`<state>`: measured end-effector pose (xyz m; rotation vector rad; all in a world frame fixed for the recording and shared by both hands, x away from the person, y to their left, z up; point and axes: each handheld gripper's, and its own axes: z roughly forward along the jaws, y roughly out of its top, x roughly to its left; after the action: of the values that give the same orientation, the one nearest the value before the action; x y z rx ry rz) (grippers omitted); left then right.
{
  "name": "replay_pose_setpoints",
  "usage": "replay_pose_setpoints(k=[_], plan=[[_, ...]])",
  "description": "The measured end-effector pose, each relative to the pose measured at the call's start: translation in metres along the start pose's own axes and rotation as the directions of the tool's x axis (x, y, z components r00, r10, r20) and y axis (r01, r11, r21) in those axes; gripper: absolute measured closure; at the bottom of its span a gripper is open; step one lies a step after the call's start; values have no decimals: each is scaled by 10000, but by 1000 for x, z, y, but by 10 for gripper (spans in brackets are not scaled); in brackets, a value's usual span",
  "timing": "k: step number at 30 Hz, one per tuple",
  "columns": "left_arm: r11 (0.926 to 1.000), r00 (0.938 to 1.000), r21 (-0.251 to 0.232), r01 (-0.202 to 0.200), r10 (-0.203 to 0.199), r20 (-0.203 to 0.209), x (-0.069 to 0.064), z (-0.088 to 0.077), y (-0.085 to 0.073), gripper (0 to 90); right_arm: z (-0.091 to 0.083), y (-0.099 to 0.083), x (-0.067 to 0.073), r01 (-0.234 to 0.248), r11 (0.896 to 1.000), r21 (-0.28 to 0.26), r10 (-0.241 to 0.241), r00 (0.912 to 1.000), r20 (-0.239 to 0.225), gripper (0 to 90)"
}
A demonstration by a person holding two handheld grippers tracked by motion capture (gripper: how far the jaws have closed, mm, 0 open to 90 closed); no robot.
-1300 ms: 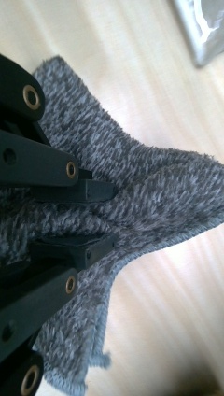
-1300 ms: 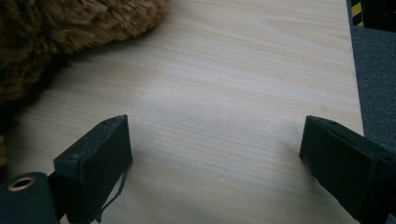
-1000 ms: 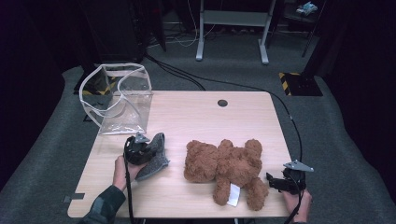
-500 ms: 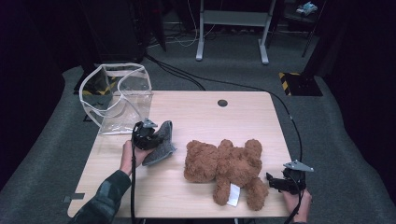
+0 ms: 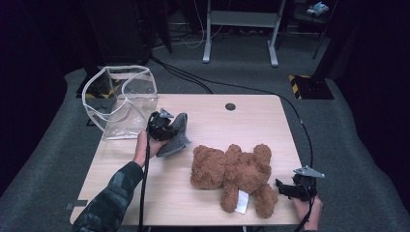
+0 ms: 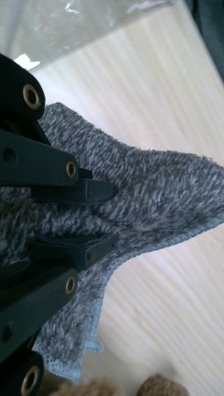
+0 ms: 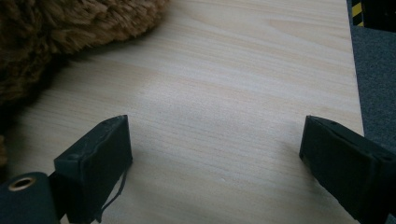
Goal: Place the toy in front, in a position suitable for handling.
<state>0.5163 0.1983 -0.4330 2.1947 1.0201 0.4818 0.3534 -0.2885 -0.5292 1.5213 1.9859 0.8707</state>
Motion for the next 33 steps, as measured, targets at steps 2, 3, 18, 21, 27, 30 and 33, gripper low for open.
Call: replay_pose_setpoints(k=[2, 3, 18, 21, 27, 30, 33], plan=[[10000, 10000, -29, -35, 35, 21, -2, 5, 6, 755, 0, 0, 0, -2, 10000, -2, 2, 10000, 1, 85], [9999, 10000, -71, -78, 78, -2, -3, 7, 9, 755, 0, 0, 0, -7, 10000, 7, 7, 10000, 0, 85], [9977, 9980, -274, -627, 627, -27, -16, 36, 41, 752, 0, 0, 0, 4, 10000, -3, -4, 10000, -7, 85], [9975, 9976, -194, -681, 683, 105, -19, 42, 47, 750, 0, 0, 0, -2, 10000, -7, 2, 10000, -6, 85], [9969, 9962, -88, -776, 779, 380, -25, 55, 59, 748, 0, 0, 0, 23, 10000, 5, -23, 10000, -13, 86], [9964, 9947, -88, -846, 849, 580, -29, 62, 63, 745, 0, 0, 0, 2, 10000, -6, -2, 10000, -5, 86], [9963, 9938, -57, -853, 854, 713, -34, 70, 66, 740, 0, 0, 0, 2, 10000, -4, -2, 10000, -5, 85]])
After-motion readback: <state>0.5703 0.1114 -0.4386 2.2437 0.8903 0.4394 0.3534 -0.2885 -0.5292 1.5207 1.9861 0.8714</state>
